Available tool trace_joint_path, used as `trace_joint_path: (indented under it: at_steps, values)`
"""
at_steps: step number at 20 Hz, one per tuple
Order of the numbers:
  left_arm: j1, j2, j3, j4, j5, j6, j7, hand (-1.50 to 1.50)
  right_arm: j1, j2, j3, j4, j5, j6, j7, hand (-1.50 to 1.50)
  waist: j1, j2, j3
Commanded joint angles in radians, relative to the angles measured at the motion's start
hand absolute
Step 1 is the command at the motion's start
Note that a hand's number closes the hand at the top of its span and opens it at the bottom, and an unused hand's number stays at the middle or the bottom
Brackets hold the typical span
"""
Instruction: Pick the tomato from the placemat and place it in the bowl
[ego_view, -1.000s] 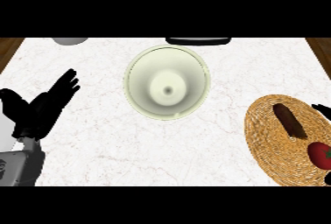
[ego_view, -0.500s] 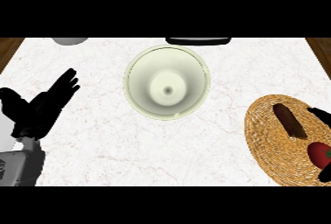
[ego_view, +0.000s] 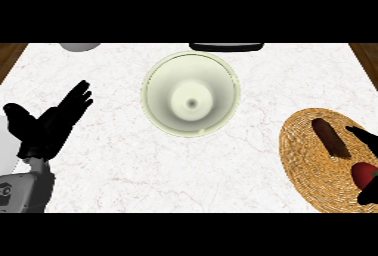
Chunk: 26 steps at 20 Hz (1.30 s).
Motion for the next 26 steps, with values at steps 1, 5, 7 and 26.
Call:
trace_joint_path:
  at_steps: [1, 5, 7, 26]
  values:
    - [-0.032, 0.009, 0.019, -0.013, 0.01, -0.009, 0.051, 0.0, -0.027, -0.004, -0.003, 0.133, 0.051, -0.063, -0.084, -1.5, 0.001, 0.0, 0.0]
    - [-0.021, 0.002, 0.028, 0.013, 0.003, -0.03, 0.003, 0.0, -0.105, 0.022, -0.001, 0.224, 0.076, -0.077, -0.091, -1.5, 0.002, 0.0, 0.0]
    - [-0.036, -0.033, -0.001, -0.023, -0.013, 0.013, 0.056, 0.0, -0.057, 0.028, 0.019, 0.178, 0.093, -0.112, -0.13, 1.5, 0.0, 0.0, 0.0]
    - [0.005, -0.027, 0.044, 0.023, -0.03, -0.031, -0.034, 0.0, -0.029, 0.03, -0.003, 0.095, 0.121, -0.195, -0.313, 1.5, -0.003, 0.0, 0.0]
